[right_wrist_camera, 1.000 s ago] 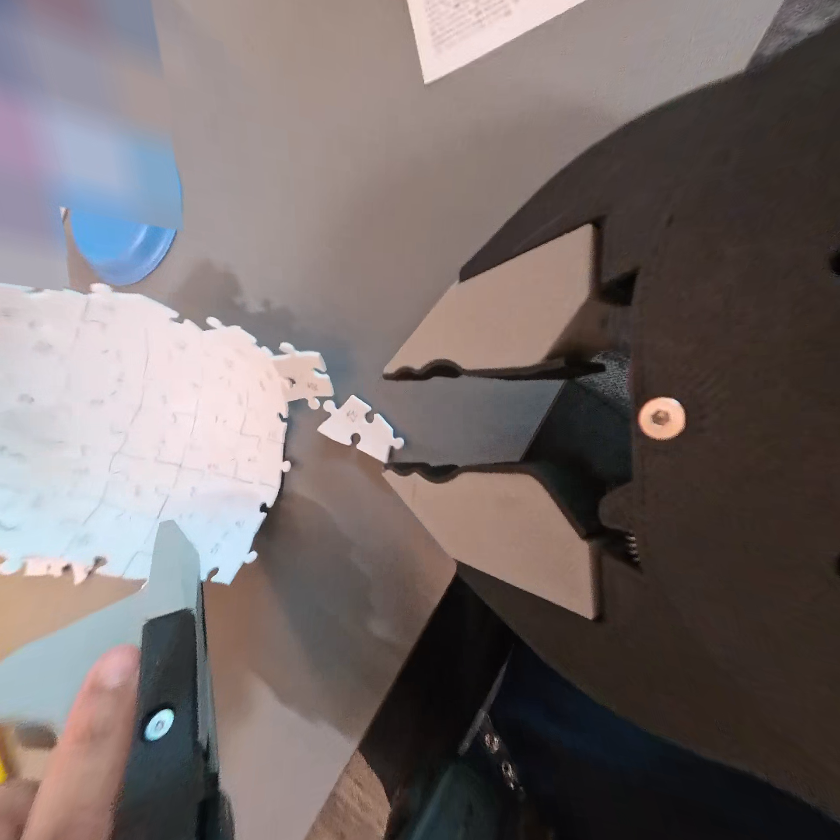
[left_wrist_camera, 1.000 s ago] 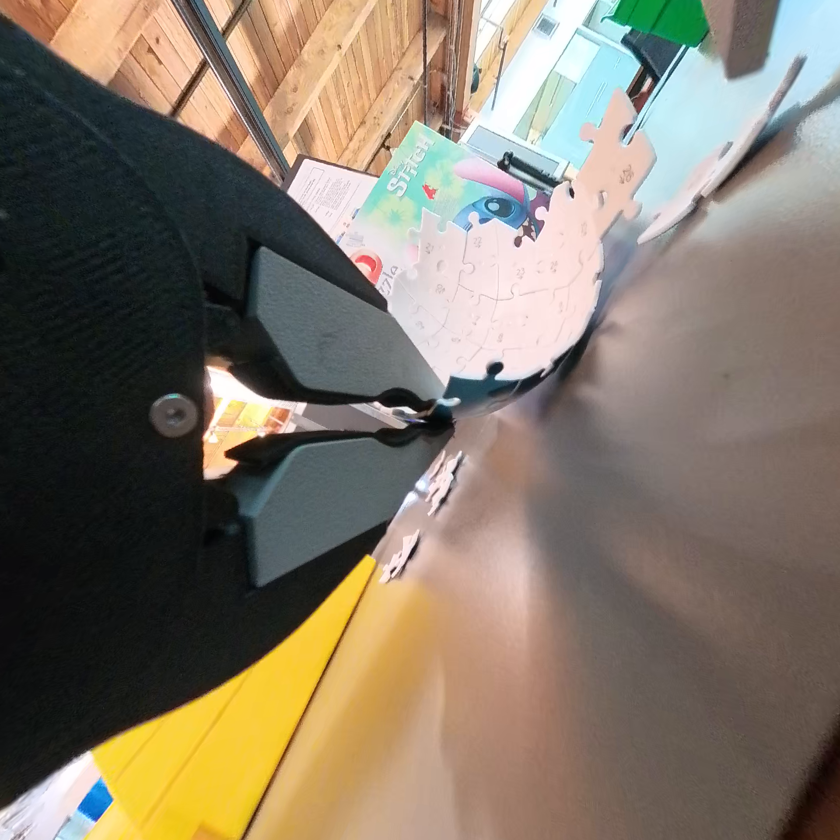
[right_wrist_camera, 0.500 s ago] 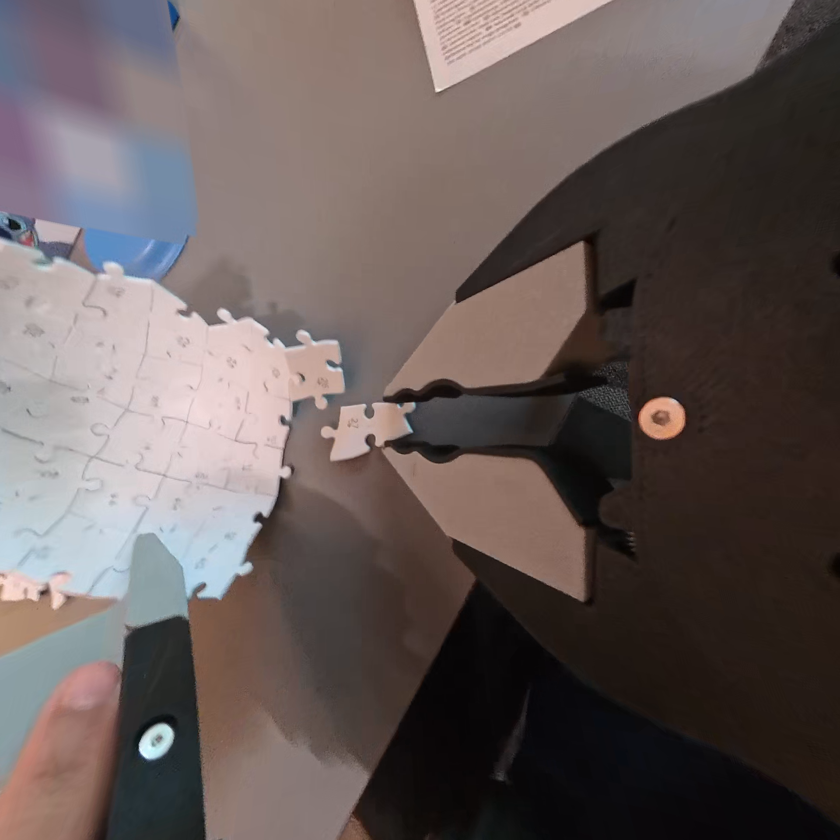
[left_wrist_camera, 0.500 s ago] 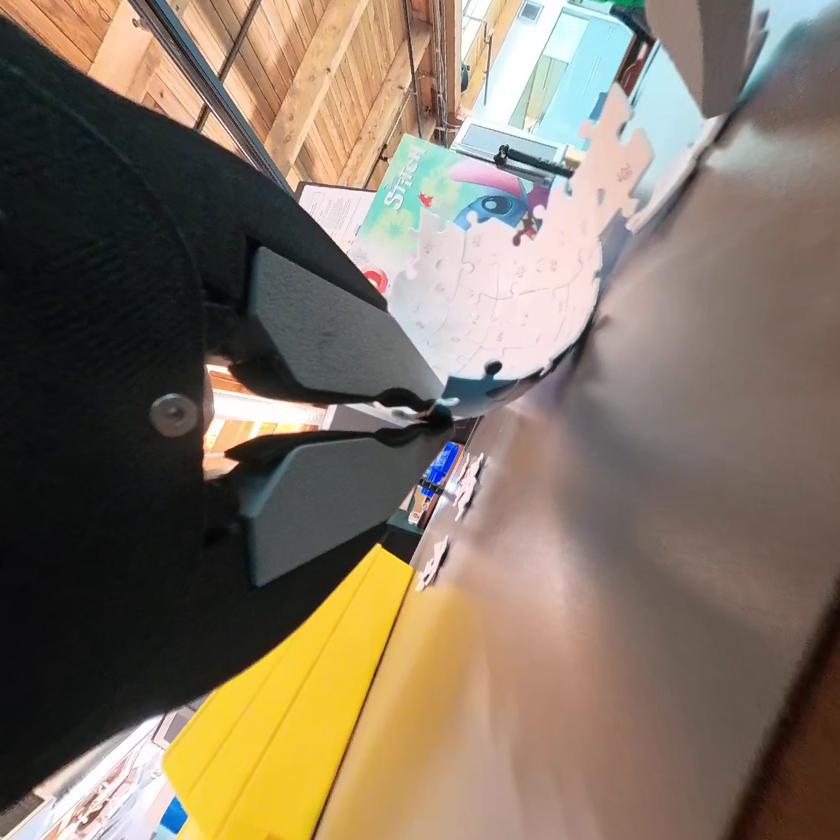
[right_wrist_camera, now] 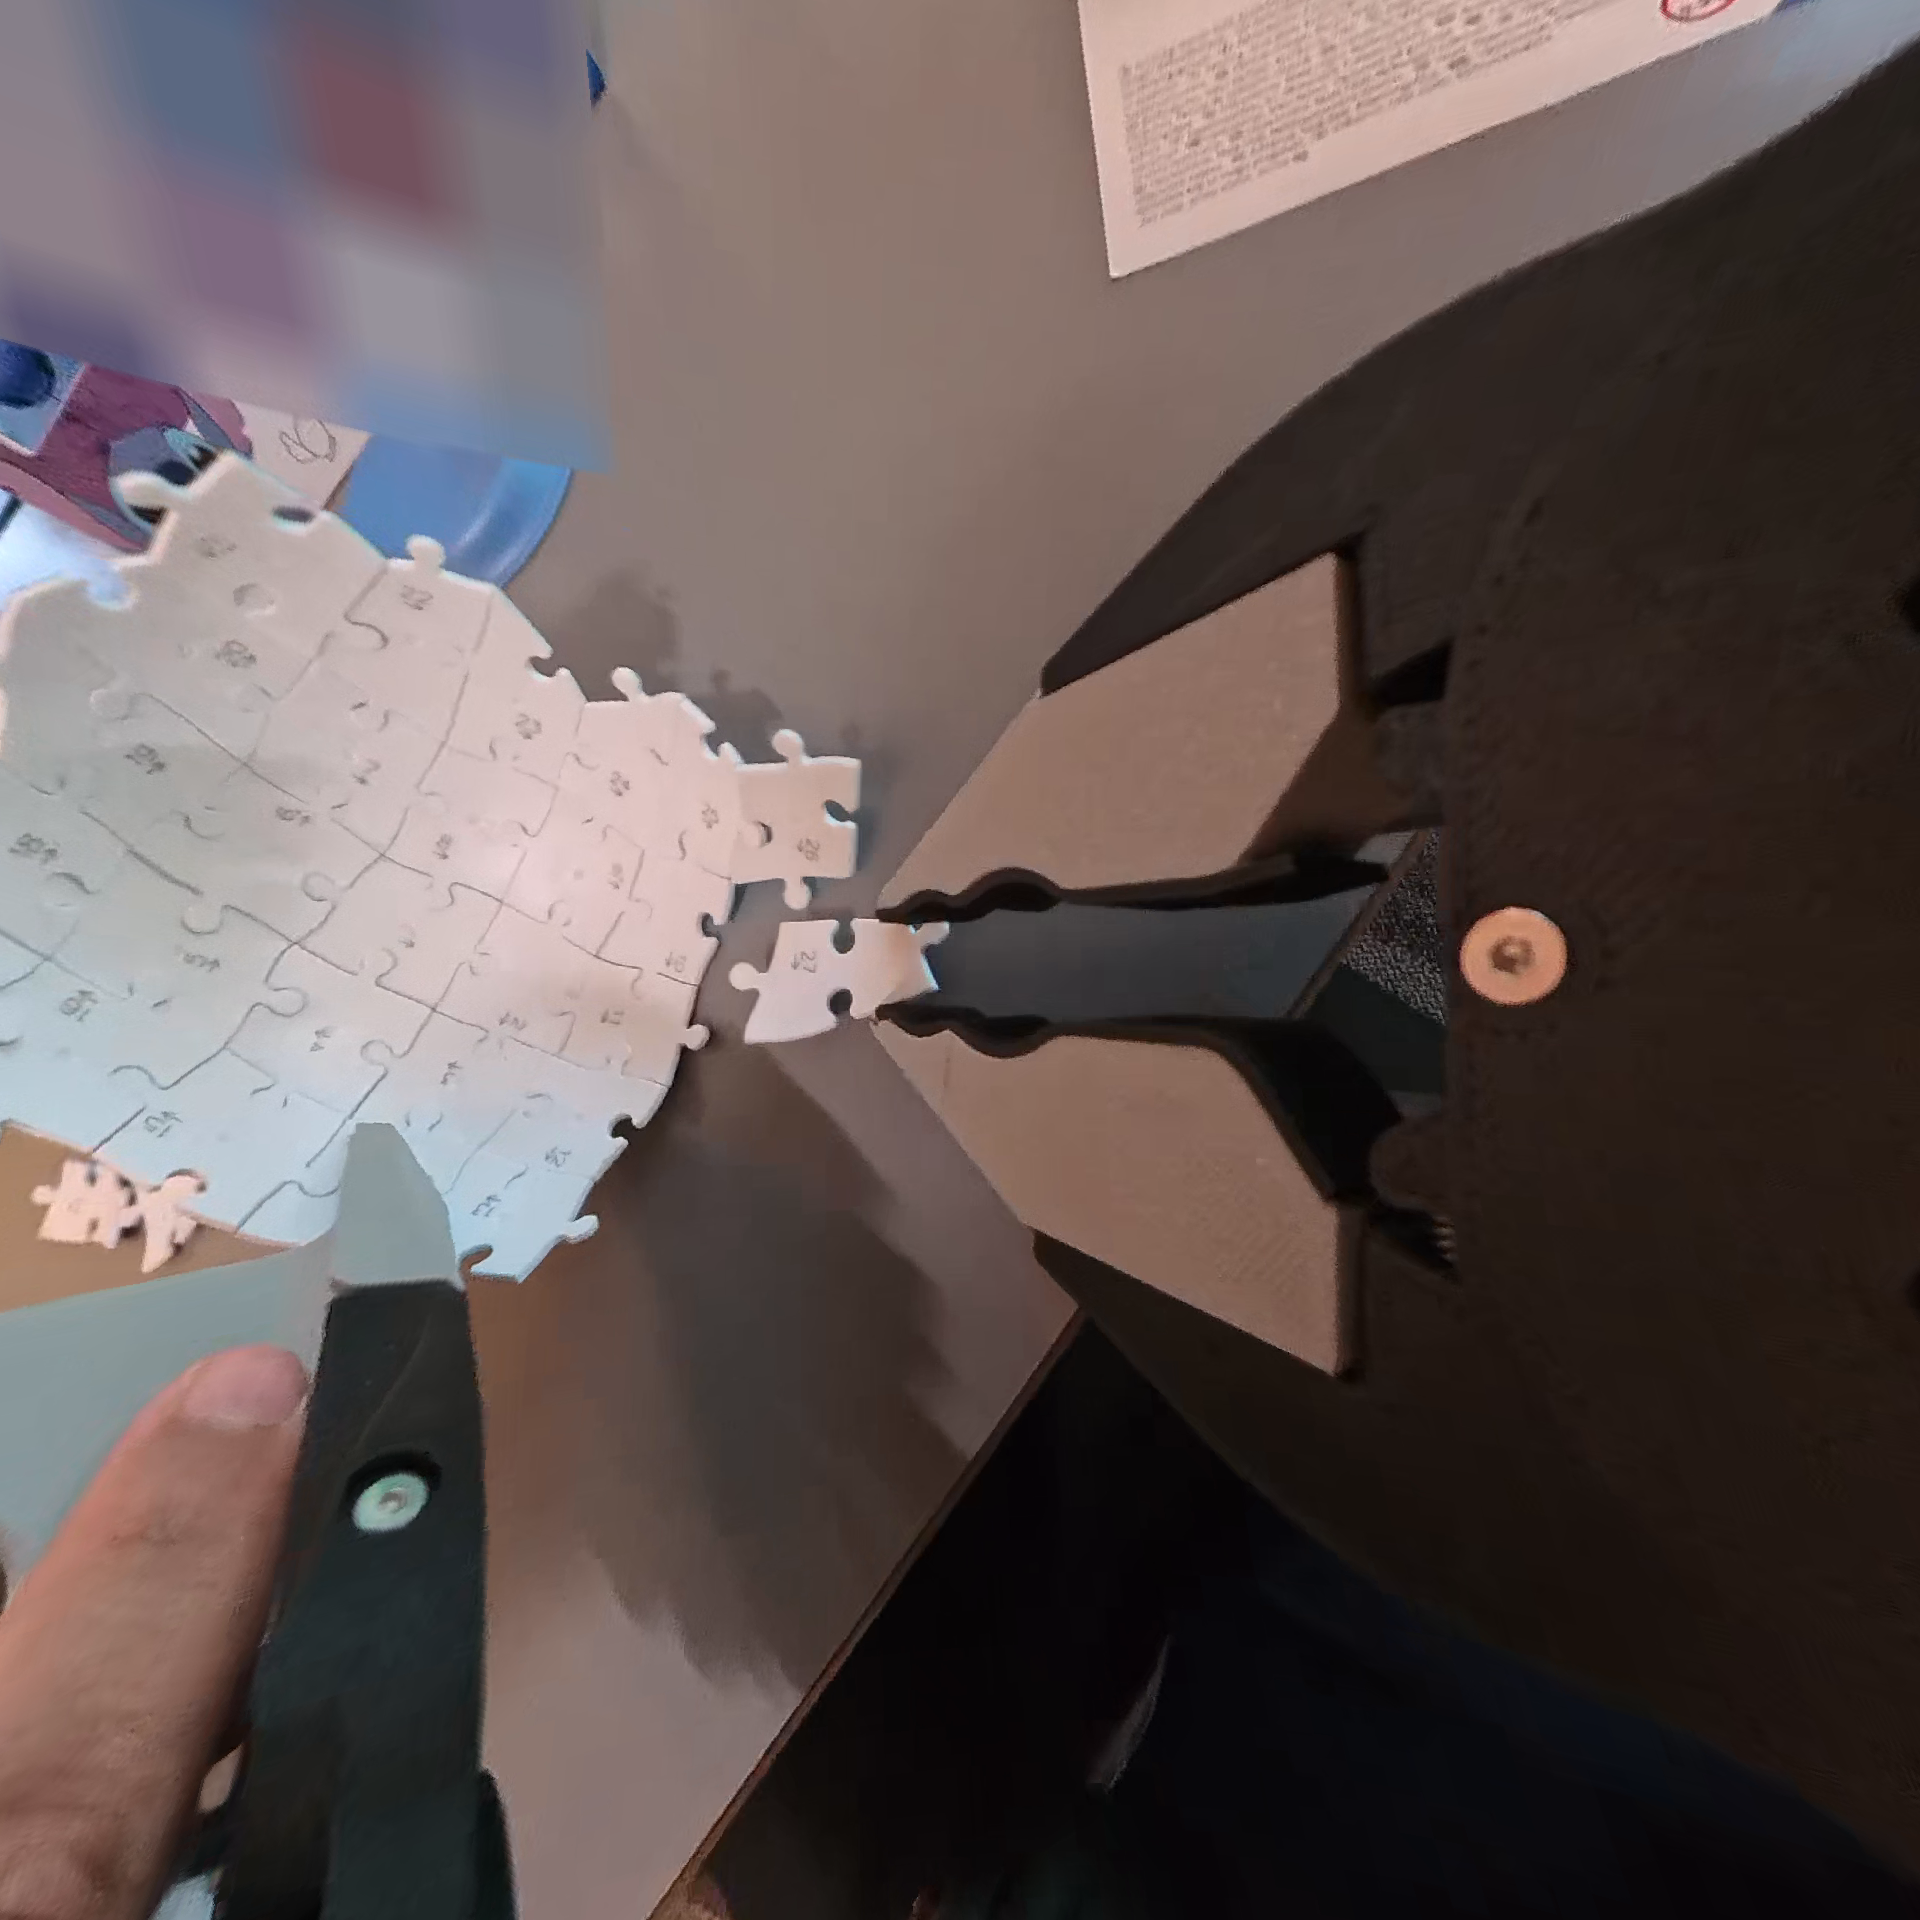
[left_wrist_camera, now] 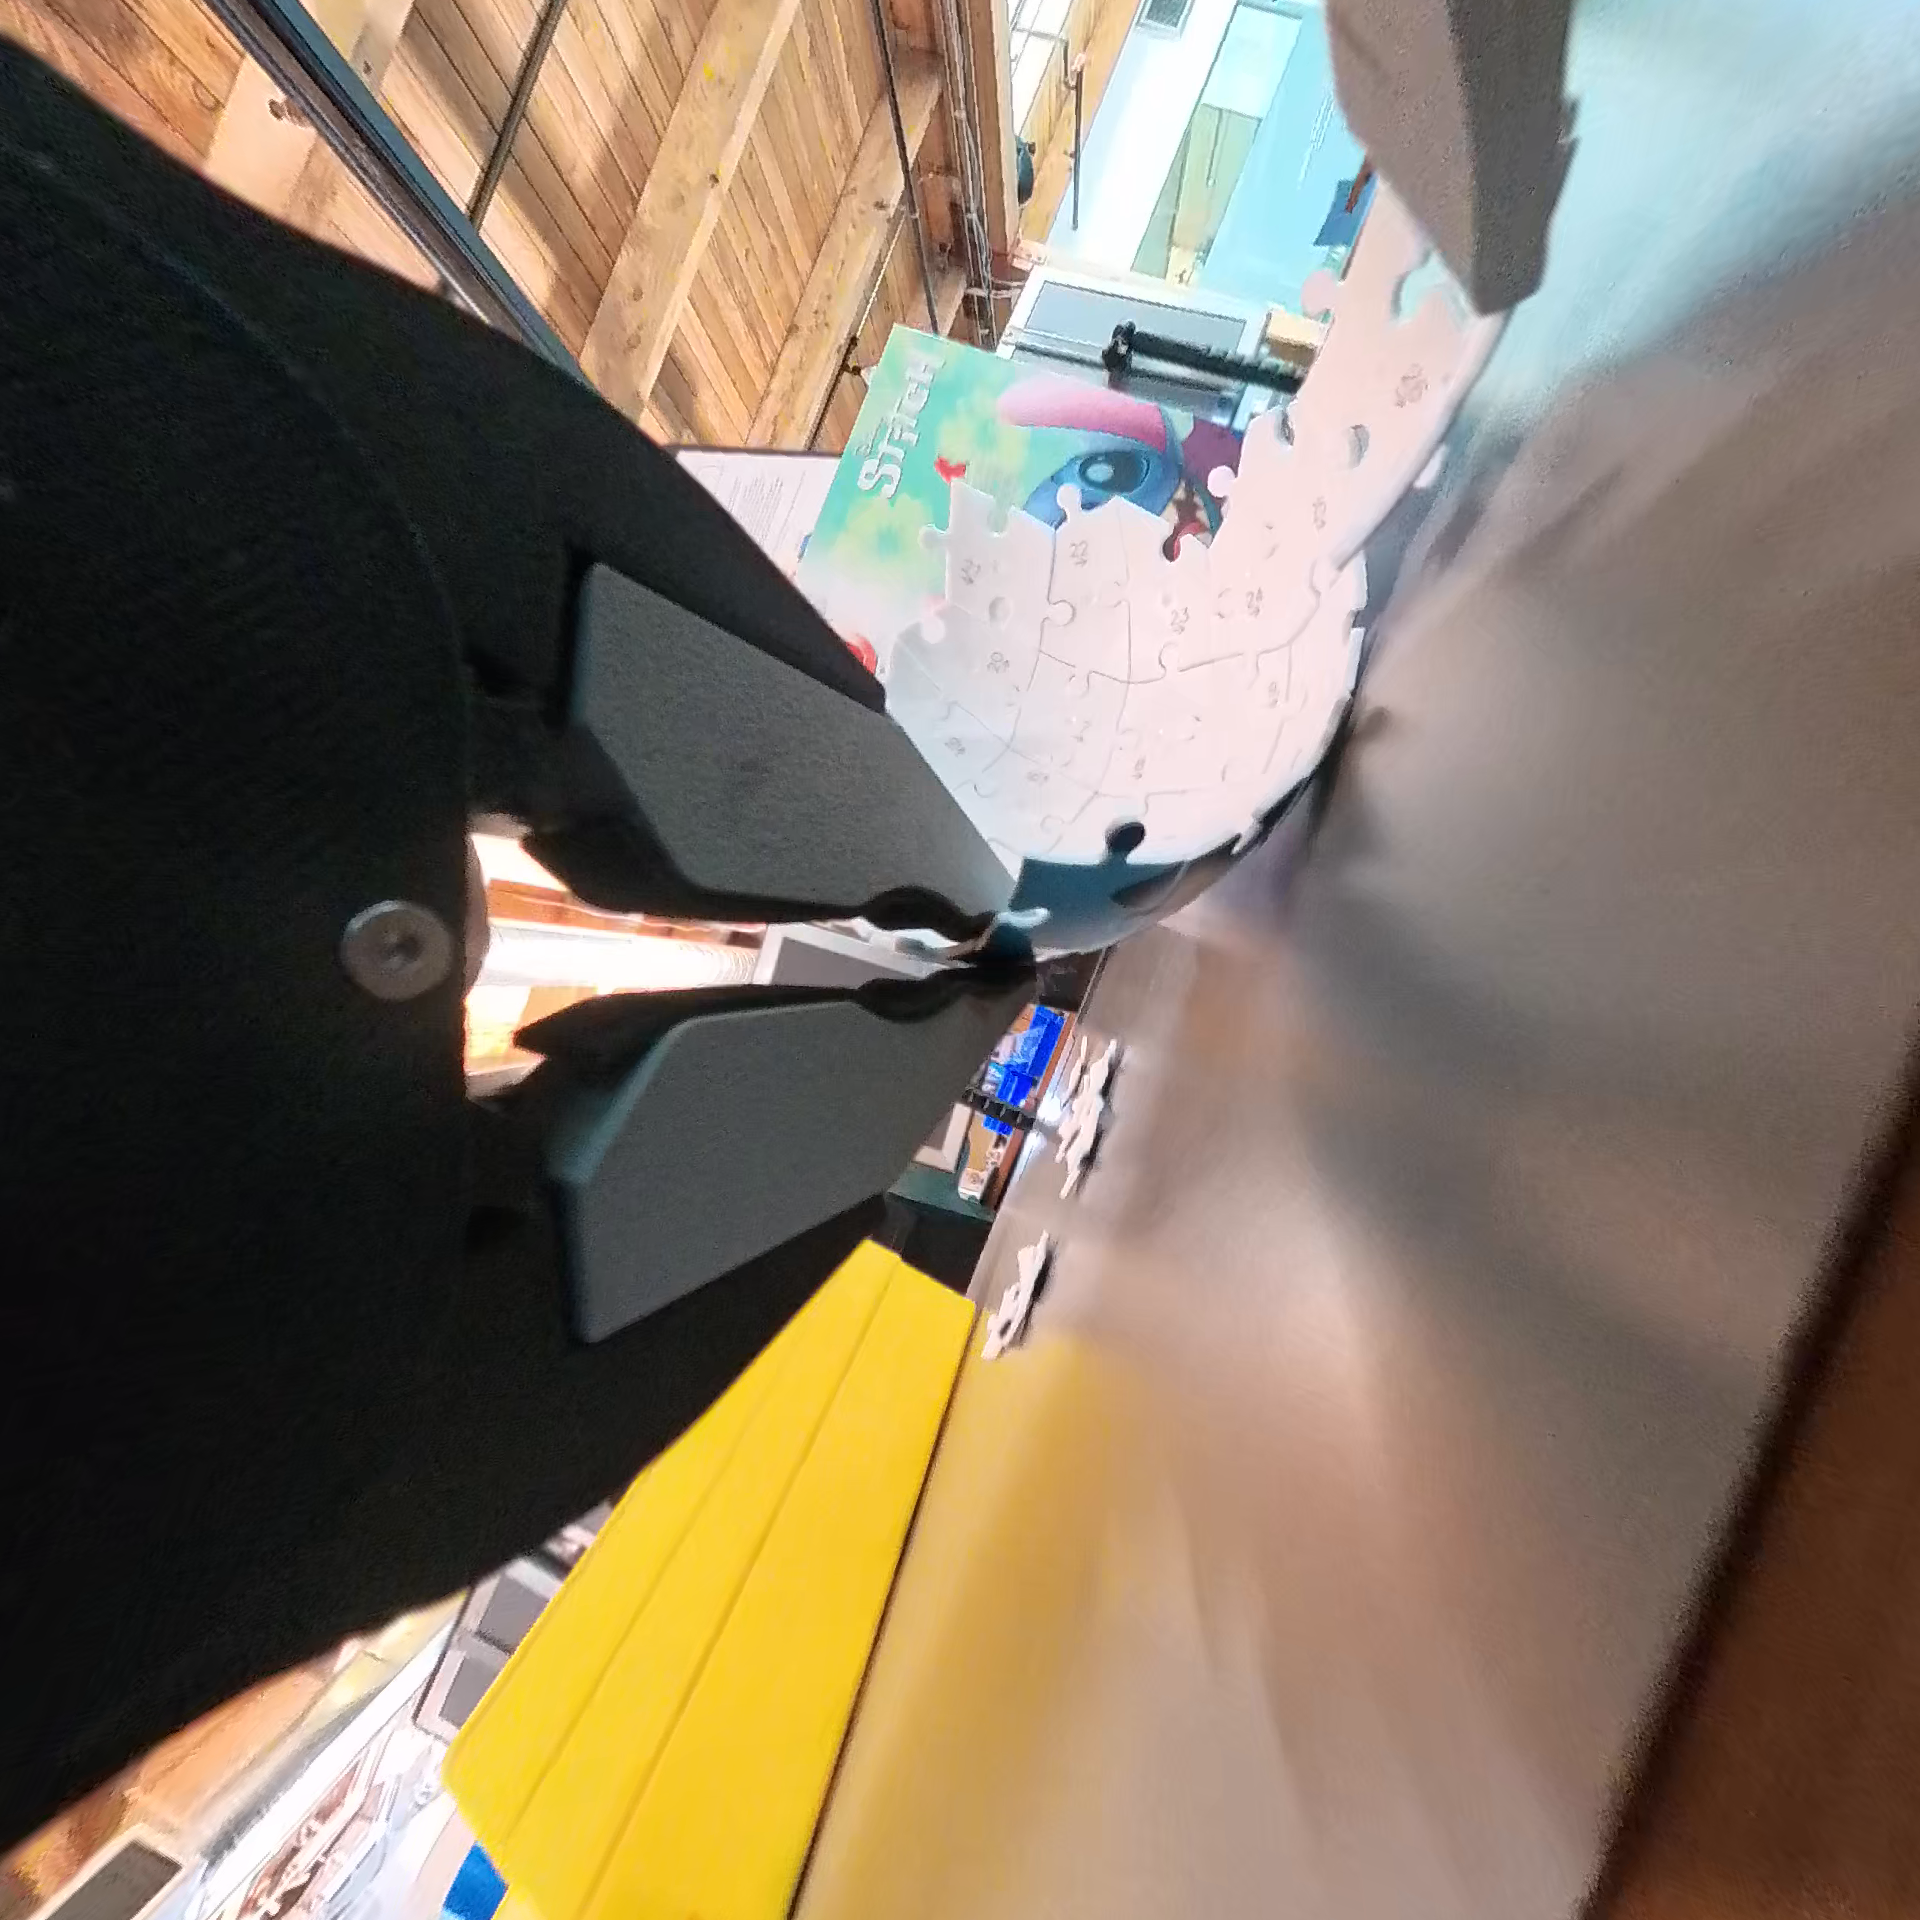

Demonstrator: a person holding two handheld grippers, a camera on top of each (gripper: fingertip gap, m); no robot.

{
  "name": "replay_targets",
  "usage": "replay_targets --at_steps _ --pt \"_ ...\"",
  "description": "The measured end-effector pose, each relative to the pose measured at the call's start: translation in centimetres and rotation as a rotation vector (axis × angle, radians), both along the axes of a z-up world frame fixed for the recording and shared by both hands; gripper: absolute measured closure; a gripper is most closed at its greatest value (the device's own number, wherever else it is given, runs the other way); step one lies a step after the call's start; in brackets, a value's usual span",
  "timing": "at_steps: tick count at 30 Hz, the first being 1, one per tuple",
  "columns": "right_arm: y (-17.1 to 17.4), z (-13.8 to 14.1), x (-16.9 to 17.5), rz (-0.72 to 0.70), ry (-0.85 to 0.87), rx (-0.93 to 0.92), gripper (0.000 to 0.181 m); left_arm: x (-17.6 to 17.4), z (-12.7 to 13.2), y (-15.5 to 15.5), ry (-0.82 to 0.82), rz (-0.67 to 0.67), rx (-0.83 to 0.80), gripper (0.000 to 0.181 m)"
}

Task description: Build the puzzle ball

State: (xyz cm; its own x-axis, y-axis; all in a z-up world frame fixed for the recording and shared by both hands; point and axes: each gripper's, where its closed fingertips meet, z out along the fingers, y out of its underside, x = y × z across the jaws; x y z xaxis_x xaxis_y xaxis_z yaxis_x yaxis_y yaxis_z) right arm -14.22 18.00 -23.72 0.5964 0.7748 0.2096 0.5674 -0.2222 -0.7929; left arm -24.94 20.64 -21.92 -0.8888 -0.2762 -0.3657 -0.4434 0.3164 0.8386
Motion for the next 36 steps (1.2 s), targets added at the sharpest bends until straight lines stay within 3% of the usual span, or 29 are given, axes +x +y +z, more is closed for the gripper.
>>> replay_targets --at_steps 10,17,18,29,36 --pt "1.8 0.1 0.3 -0.054 -0.161 0.135 0.169 0.7 0.4 0.1 0.070 0.007 0.019 0.181" --pt "1.9 -0.1 0.2 -0.066 -0.196 0.130 0.170 1.2 0.6 0.1 0.098 0.003 0.049 0.179" --pt "1.9 -0.3 0.2 -0.069 -0.203 0.122 0.180 1.2 0.6 0.1 0.104 0.007 0.051 0.178" --pt "0.1 0.7 0.8 -0.023 -0.107 0.076 0.181 0.9 0.1 0.0 0.116 0.020 0.044 0.179" --pt "-0.9 0.9 3.3 -0.002 -0.002 0.020 0.168 0.2 -0.5 0.3 0.090 0.047 0.030 0.178"
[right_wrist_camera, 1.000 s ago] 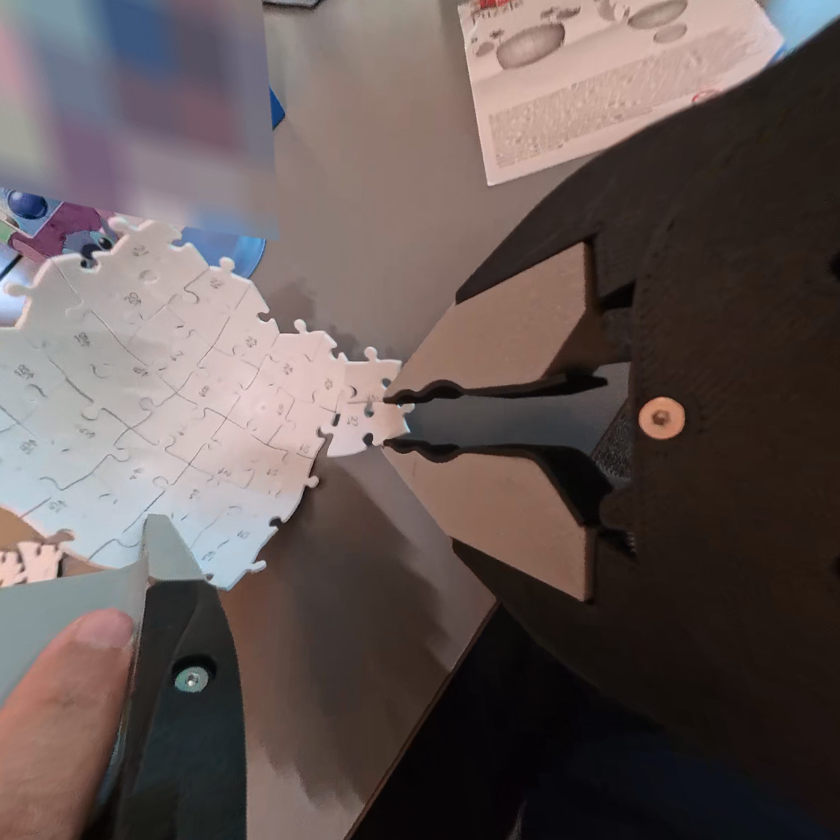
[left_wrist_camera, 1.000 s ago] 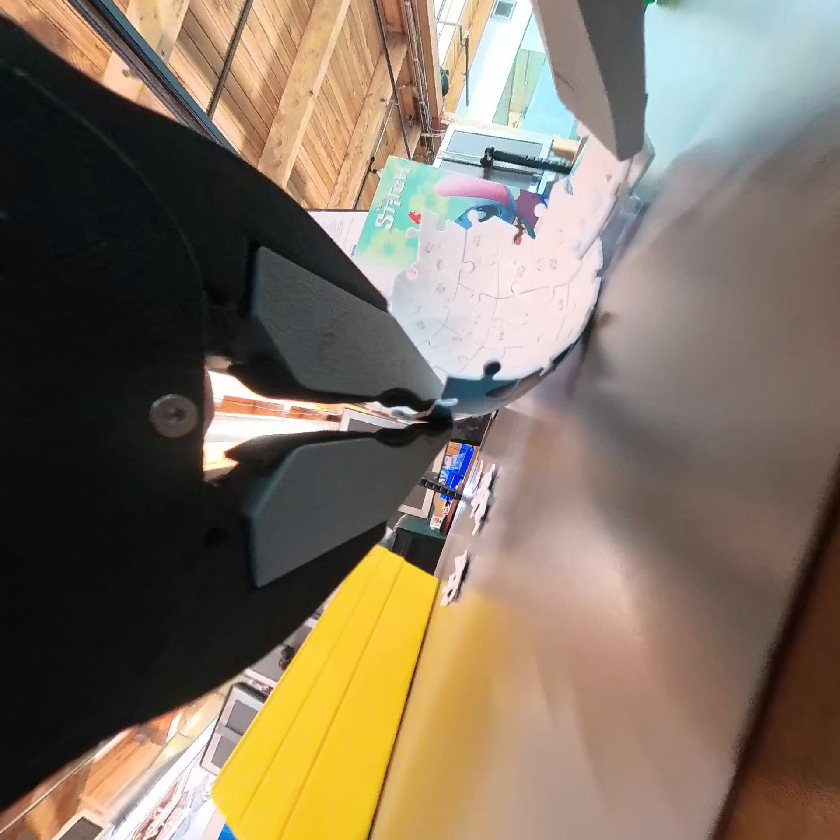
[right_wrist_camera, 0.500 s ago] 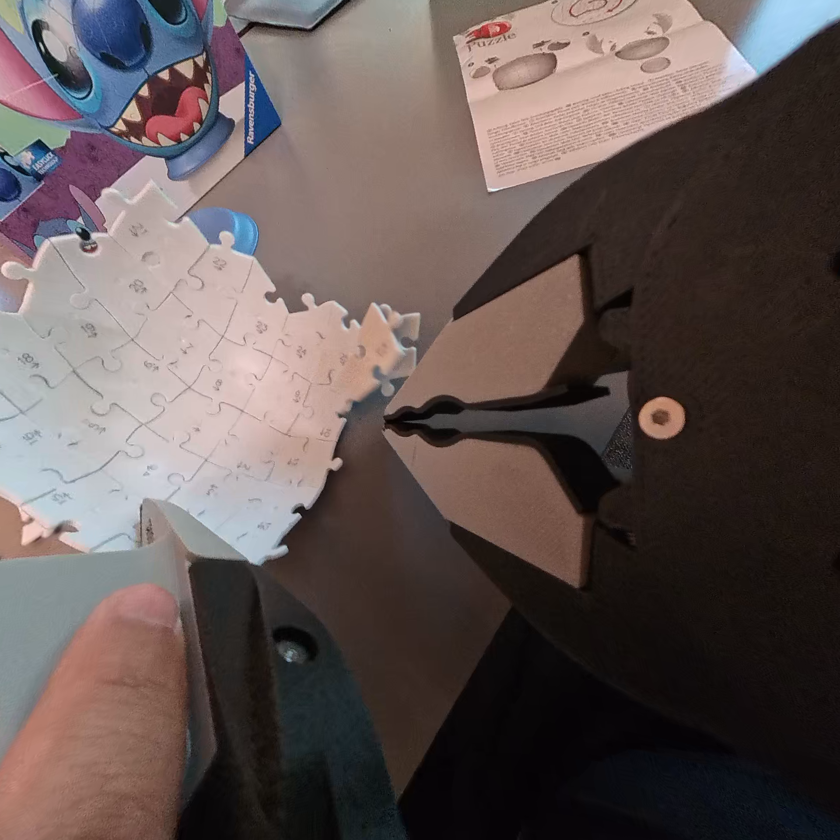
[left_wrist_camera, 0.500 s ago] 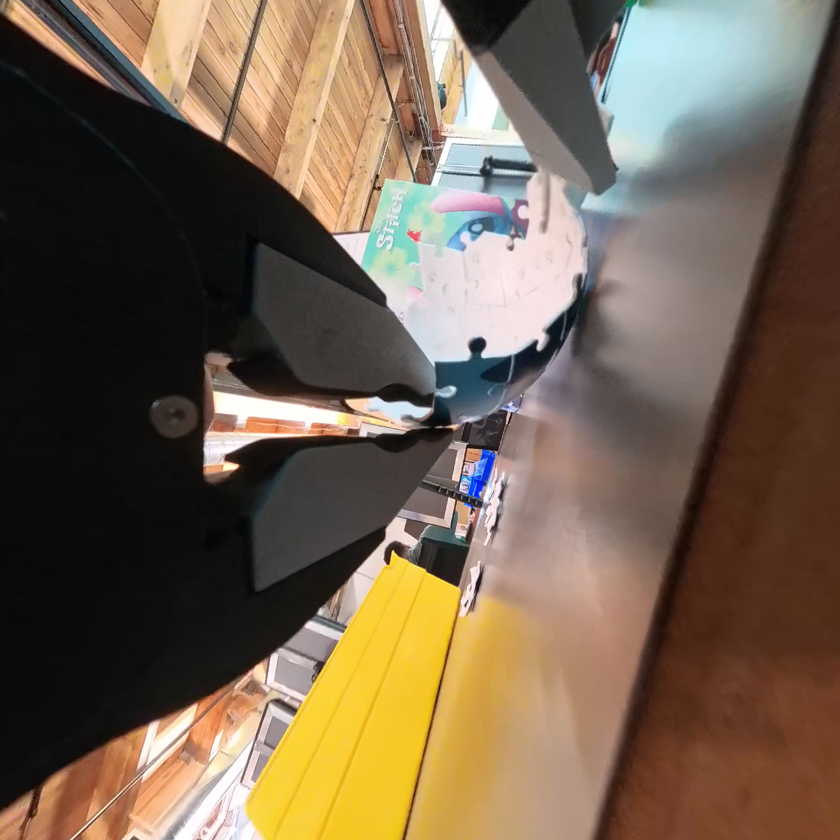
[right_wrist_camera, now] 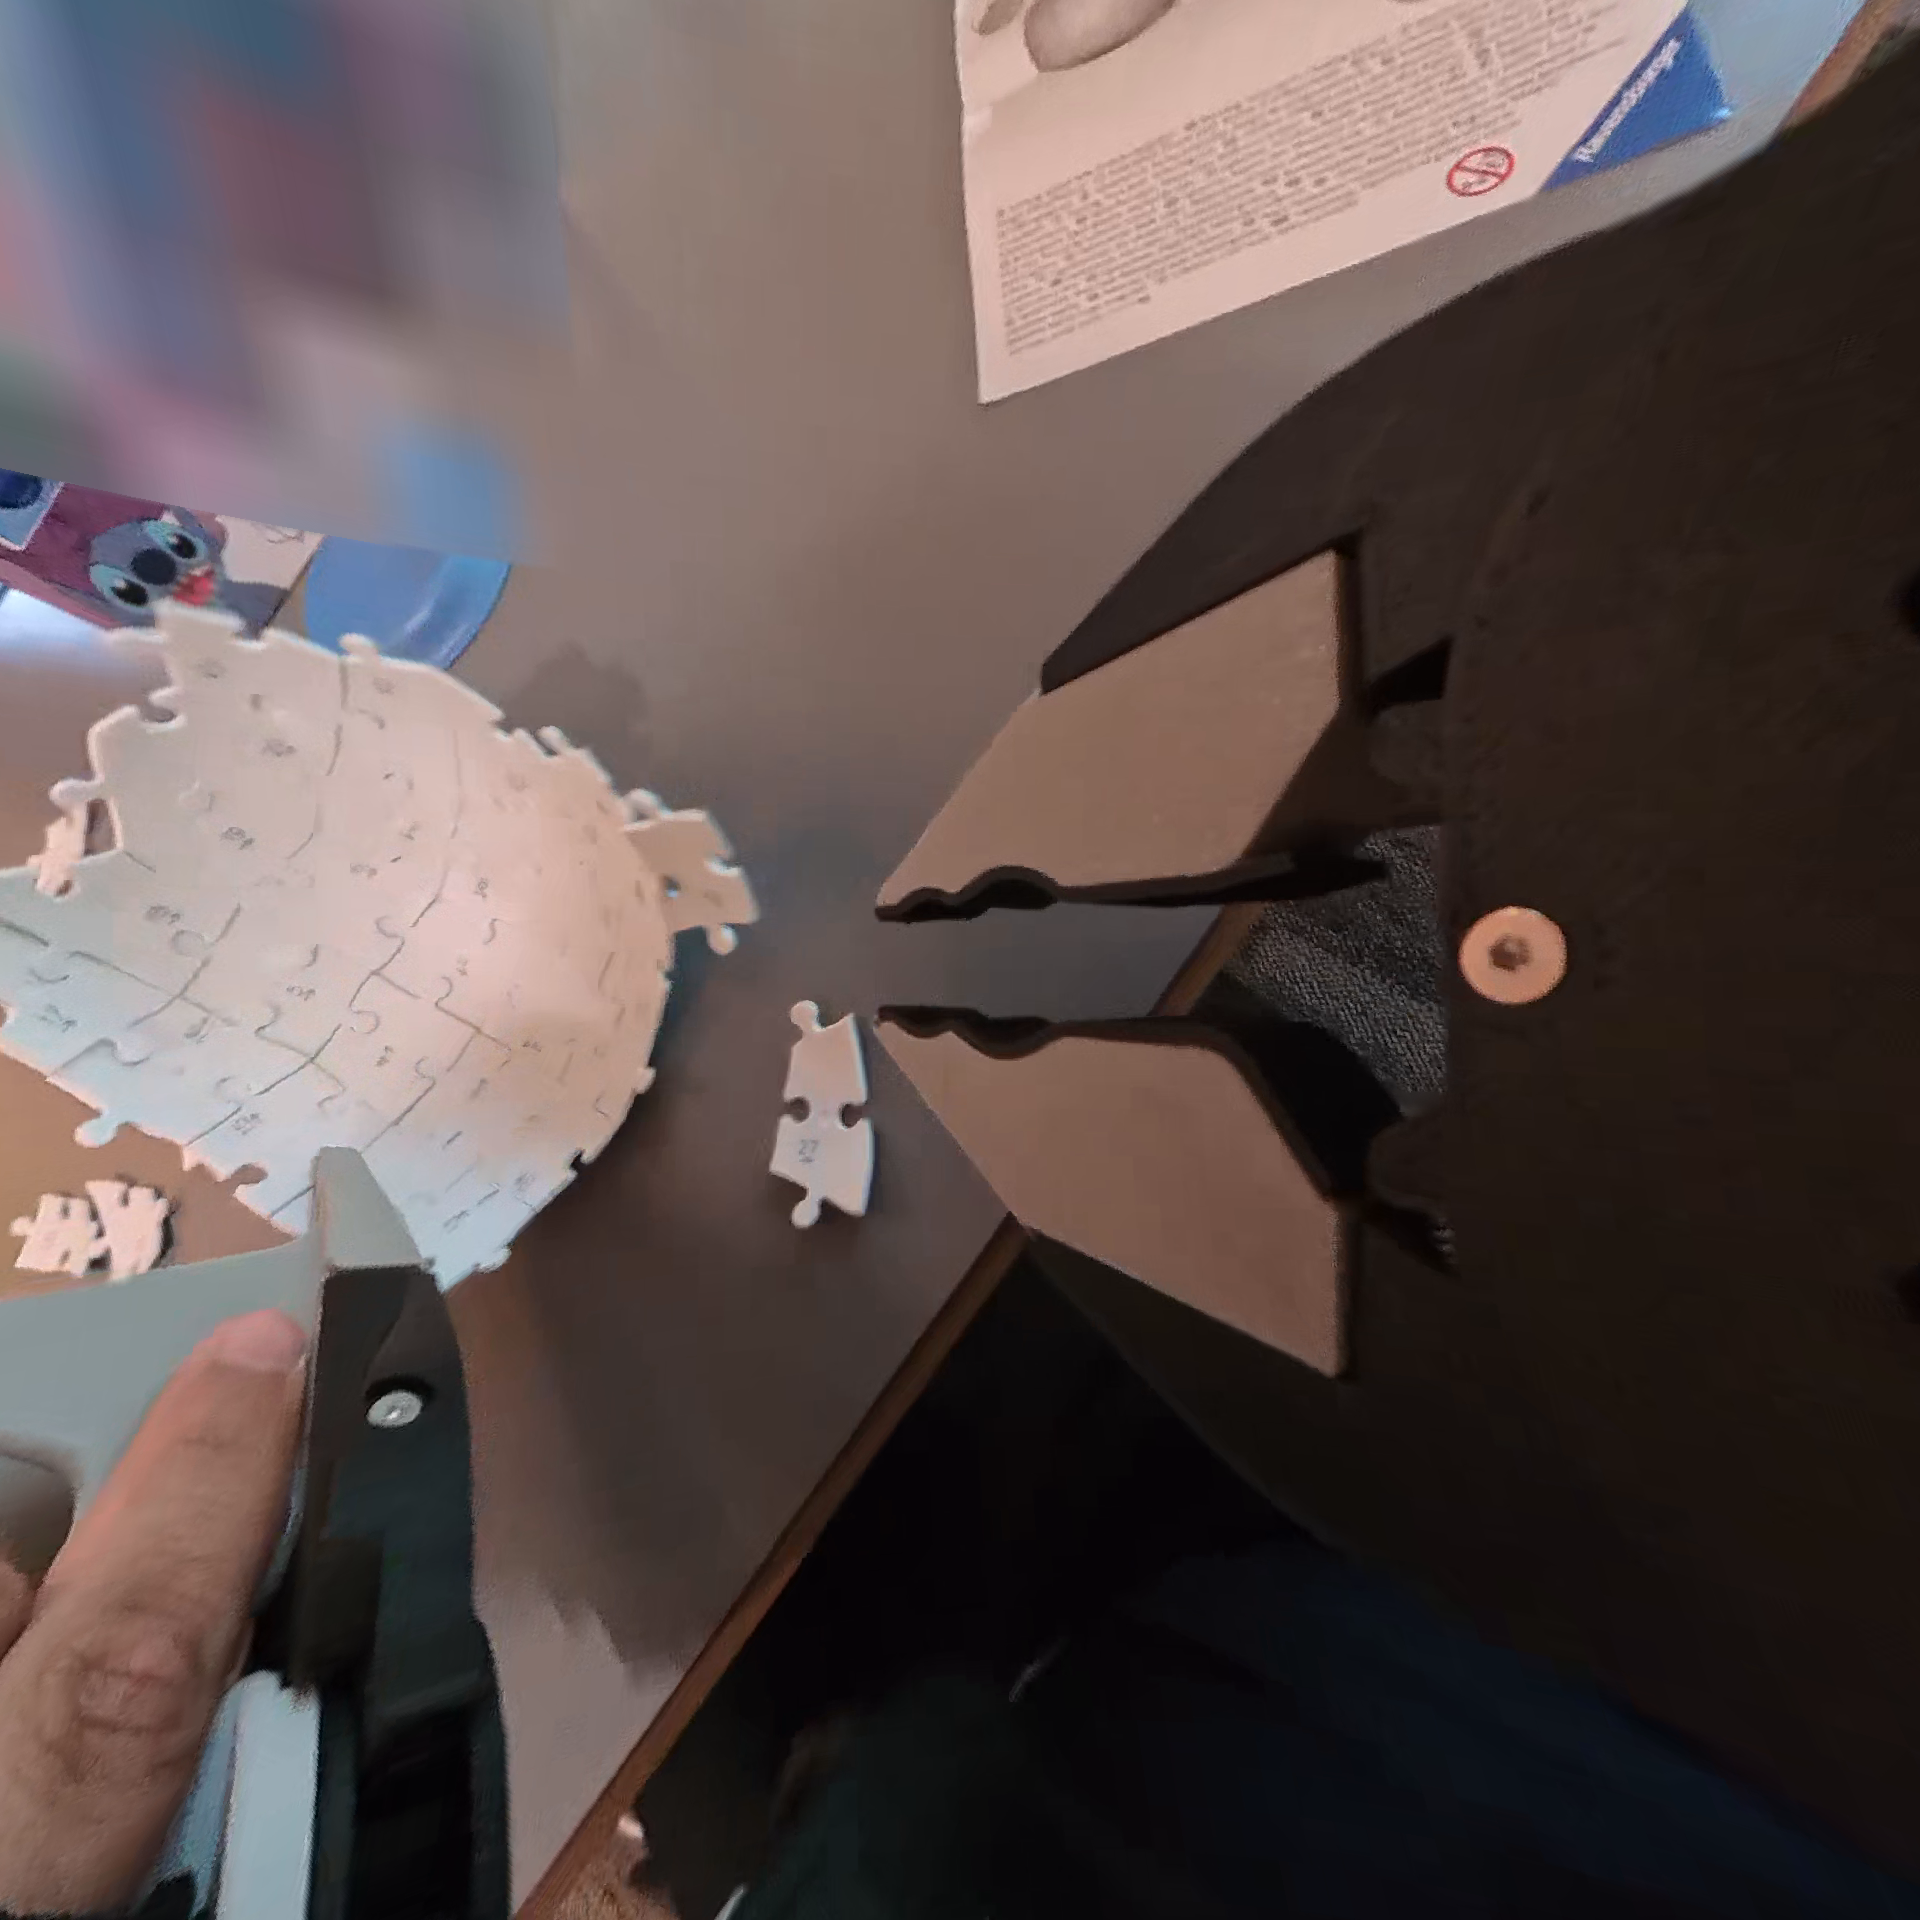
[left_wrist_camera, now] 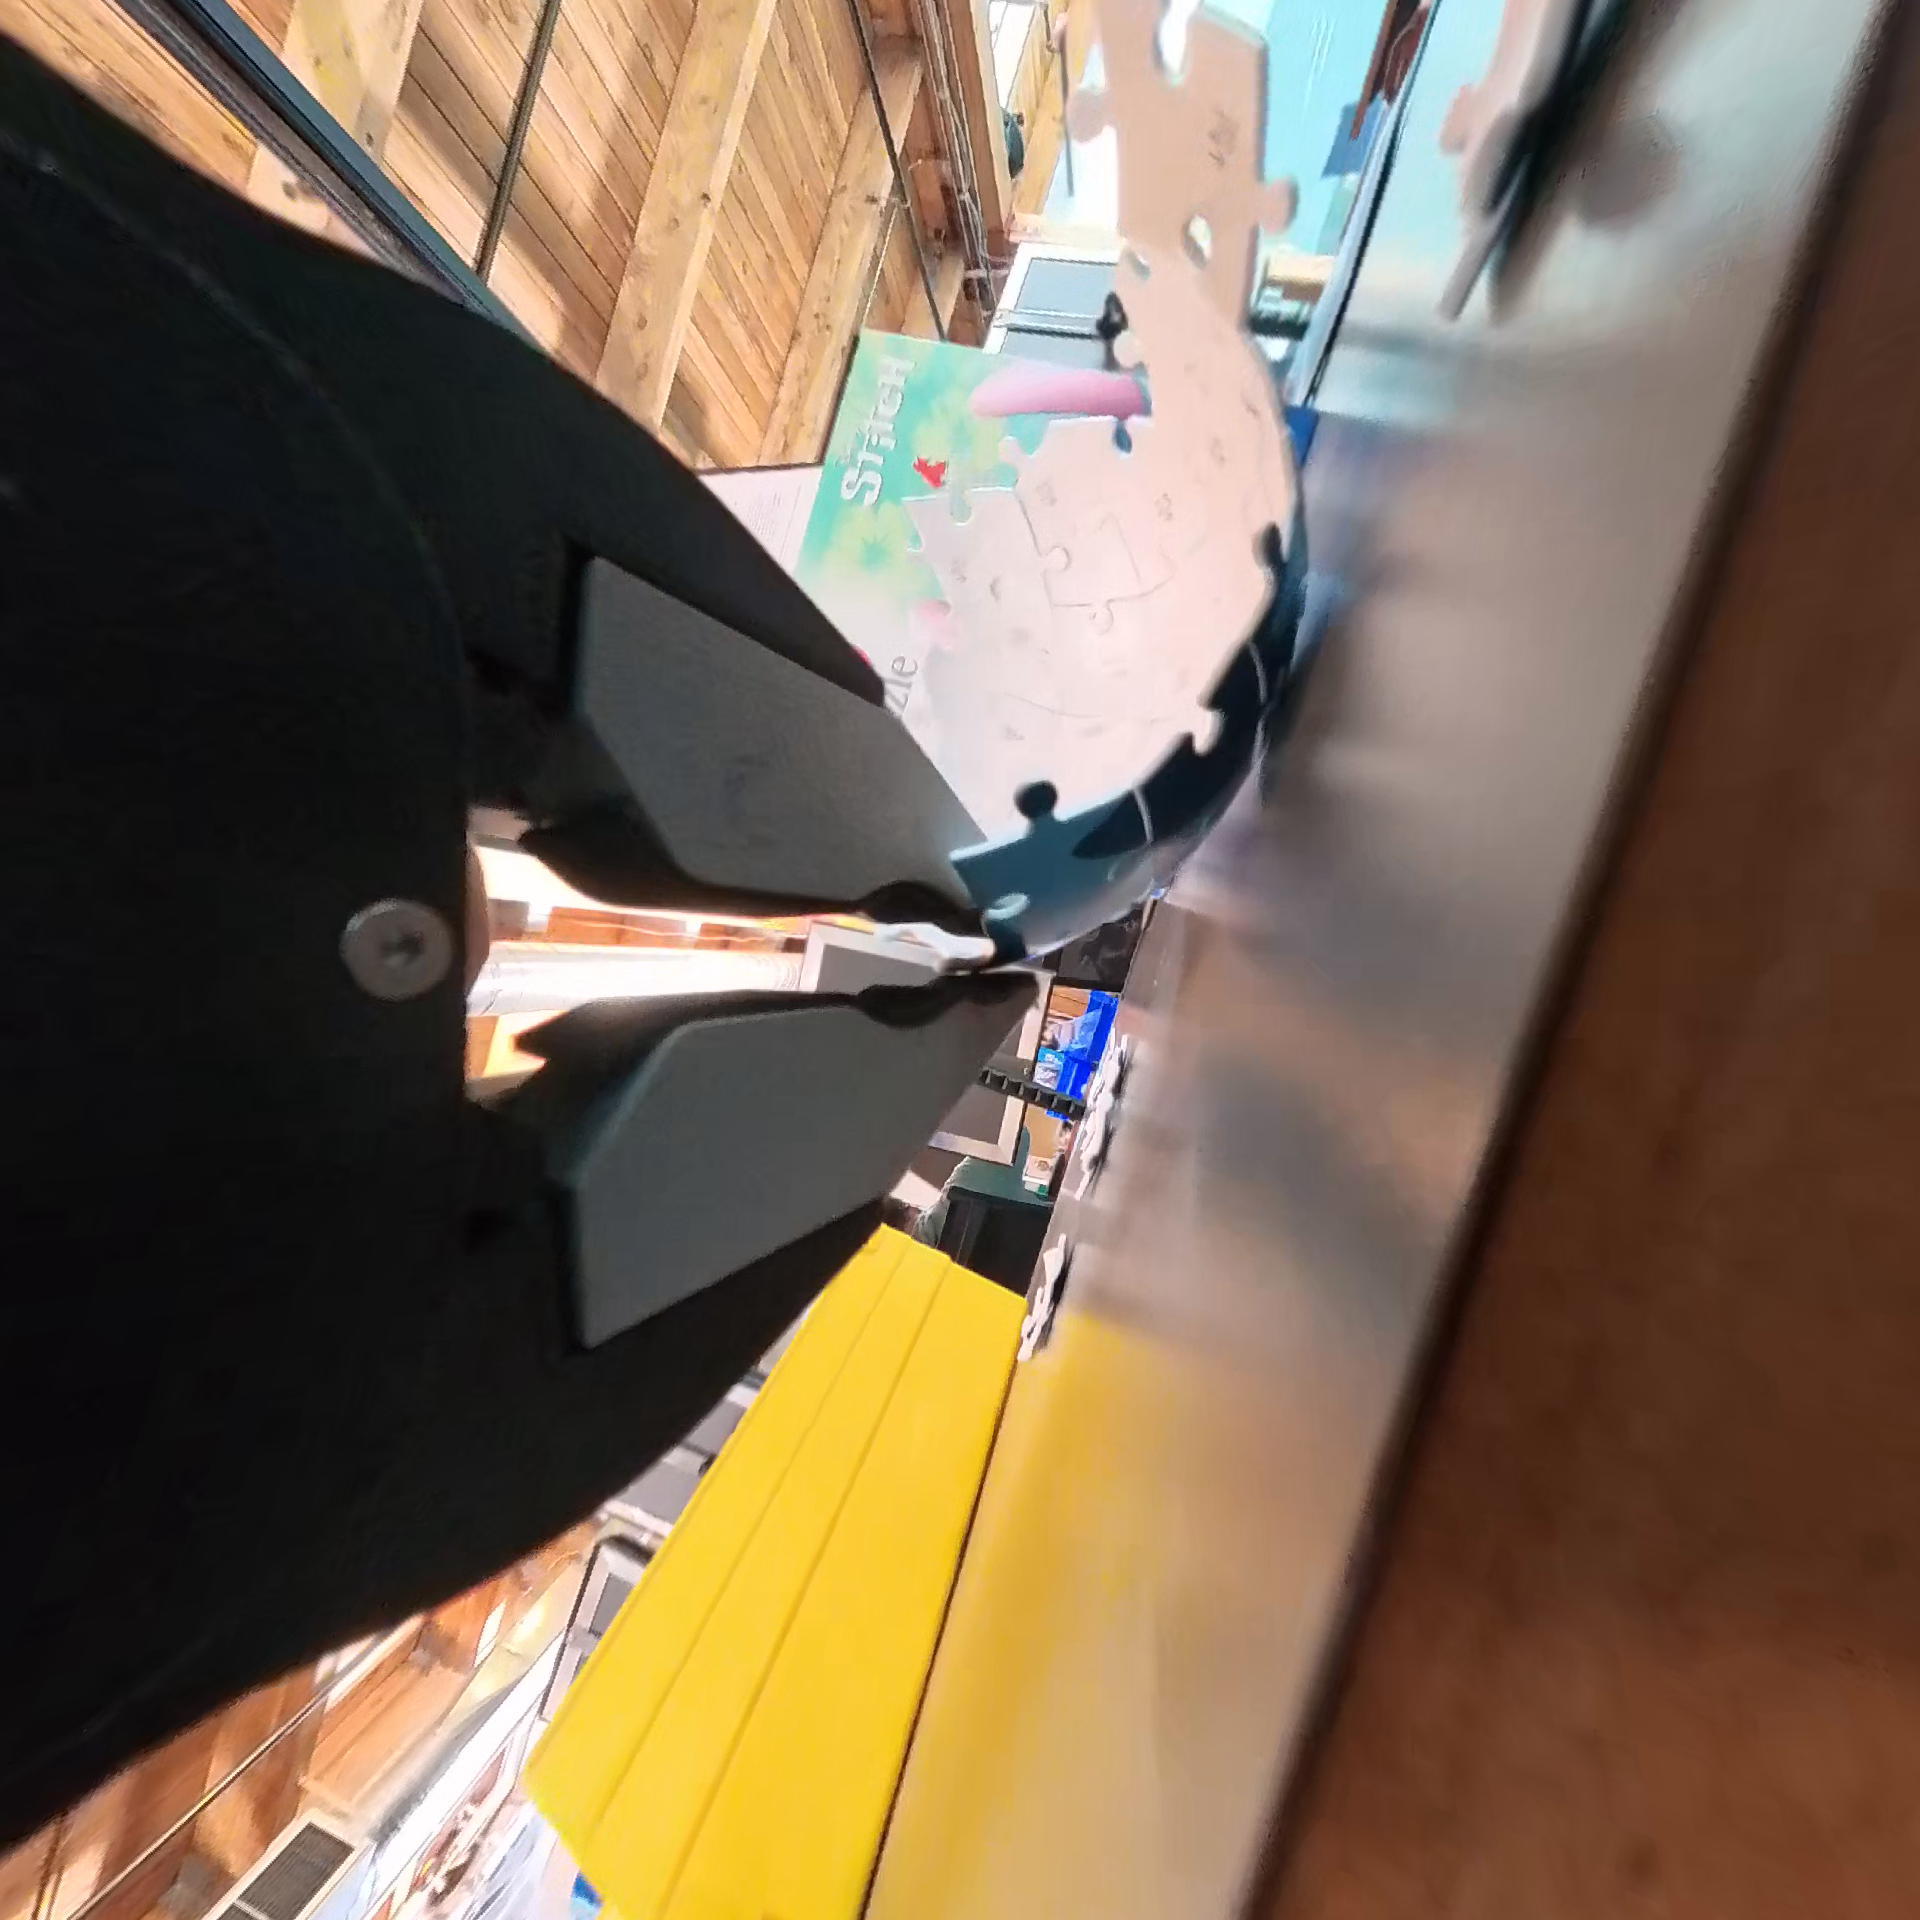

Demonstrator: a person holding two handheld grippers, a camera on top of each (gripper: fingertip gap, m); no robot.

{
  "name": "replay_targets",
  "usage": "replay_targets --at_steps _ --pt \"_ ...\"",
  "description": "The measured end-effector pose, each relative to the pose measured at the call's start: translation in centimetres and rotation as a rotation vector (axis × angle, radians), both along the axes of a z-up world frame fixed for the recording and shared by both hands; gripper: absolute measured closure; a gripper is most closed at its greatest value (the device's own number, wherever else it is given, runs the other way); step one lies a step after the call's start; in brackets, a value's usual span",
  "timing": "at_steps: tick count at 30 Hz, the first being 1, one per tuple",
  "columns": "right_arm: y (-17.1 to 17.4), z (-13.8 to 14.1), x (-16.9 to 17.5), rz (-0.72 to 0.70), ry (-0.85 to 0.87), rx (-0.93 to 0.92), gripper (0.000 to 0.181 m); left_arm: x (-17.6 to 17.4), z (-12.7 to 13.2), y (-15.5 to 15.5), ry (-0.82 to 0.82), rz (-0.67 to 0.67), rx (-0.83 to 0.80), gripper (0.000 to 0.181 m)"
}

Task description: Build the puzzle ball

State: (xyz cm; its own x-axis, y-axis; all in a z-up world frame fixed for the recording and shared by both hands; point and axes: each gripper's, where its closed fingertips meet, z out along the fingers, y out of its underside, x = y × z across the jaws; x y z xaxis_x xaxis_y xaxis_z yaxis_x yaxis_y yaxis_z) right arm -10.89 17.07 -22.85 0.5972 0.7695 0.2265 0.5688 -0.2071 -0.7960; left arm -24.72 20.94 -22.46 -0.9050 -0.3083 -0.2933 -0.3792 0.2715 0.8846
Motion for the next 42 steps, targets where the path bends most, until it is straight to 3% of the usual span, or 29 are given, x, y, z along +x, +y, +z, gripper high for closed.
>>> replay_targets --at_steps 5,15,23,29,33,40,42 --pt "1.8 0.7 2.1 -0.031 0.075 -0.019 0.158 -0.9 0.5 1.1 -0.064 0.052 0.017 0.172" --pt "4.0 1.7 1.0 0.076 0.423 -0.281 0.152 -2.6 1.3 1.5 -0.193 0.093 0.049 0.163" --pt "5.4 2.0 -0.2 0.078 0.476 -0.334 0.150 -1.8 1.2 0.9 -0.279 0.071 0.058 0.161" --pt "8.0 3.4 -0.7 -0.021 0.488 -0.357 0.145 -0.9 0.9 0.8 -0.294 0.047 0.054 0.163" --pt "8.6 3.7 -2.5 0.027 0.542 -0.425 0.145 -0.3 0.7 1.0 -0.307 0.027 0.051 0.163" --pt "11.1 3.1 -3.4 -0.029 0.467 -0.433 0.149 0.1 0.6 1.7 -0.316 0.006 0.048 0.167" --pt "11.7 2.4 -3.5 -0.052 0.421 -0.427 0.159 0.5 0.5 1.8 -0.325 -0.003 0.043 0.168"
